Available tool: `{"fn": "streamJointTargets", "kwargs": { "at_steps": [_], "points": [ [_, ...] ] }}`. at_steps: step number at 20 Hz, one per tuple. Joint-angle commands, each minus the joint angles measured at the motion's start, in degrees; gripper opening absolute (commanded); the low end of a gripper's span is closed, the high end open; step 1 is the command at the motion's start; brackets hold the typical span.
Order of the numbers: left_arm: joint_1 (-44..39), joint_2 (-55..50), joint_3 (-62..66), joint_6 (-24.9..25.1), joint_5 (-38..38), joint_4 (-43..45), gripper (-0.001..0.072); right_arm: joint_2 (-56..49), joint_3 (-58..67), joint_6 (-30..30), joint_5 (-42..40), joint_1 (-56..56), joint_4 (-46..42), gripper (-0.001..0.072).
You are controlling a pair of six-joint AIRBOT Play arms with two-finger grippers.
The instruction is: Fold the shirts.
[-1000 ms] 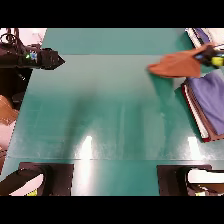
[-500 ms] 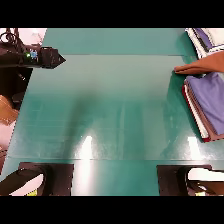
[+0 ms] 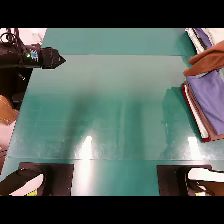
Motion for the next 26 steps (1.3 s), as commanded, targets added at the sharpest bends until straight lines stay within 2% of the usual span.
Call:
{"fn": "streamJointTargets", "kwargs": {
  "at_steps": [1,4,10,11,12,13,14,15,17,20,23,26],
  "points": [
    [0.02,-0.02,-0.02,0.31,-1.57,0.04,0.0026,4.50,-5.68,1.75,4.26,-2.01,-6.93,0.0016],
    [0.02,-0.02,-0.02,0.57,-1.66,0.04,0.0026,11.37,-18.53,1.79,6.05,-4.70,-13.66,0.0016],
    [0.04,-0.02,-0.02,1.66,-1.68,0.07,0.0026,24.44,-45.97,2.21,6.25,-15.61,-20.28,0.0017],
    [0.02,-0.02,-0.02,1.97,-1.70,0.07,0.0026,25.75,-49.27,2.21,6.19,-17.42,-22.38,0.0044],
    [0.02,-0.02,-0.02,2.03,-1.77,0.07,0.0026,26.56,-51.67,2.21,6.25,-18.97,-24.37,0.0226],
    [0.04,-0.02,-0.02,2.03,-1.97,0.07,0.0026,27.10,-53.66,2.34,6.27,-20.52,-26.49,0.0487],
    [0.02,-0.02,-0.02,2.05,-2.14,0.07,0.0026,27.47,-54.97,3.54,6.29,-22.12,-27.65,0.0668],
    [0.02,-0.02,-0.02,2.05,-2.16,0.07,0.0027,27.76,-55.60,5.20,6.27,-23.91,-28.00,0.0701],
    [0.04,-0.02,-0.02,2.05,-2.16,0.07,0.0026,28.65,-54.36,6.45,6.23,-26.43,-25.09,0.0694],
    [0.04,-0.02,-0.02,2.03,-2.08,0.04,0.0027,30.10,-49.81,6.19,4.63,-22.77,-13.55,0.0693],
    [0.04,0.00,0.00,2.01,-1.46,0.07,0.0027,30.14,-44.65,6.21,3.21,-8.96,-6.23,0.0693],
    [0.04,-0.02,0.00,1.97,-1.53,0.00,0.0027,30.12,-41.53,6.21,-1.29,7.52,-7.19,0.0692]
  ]
}}
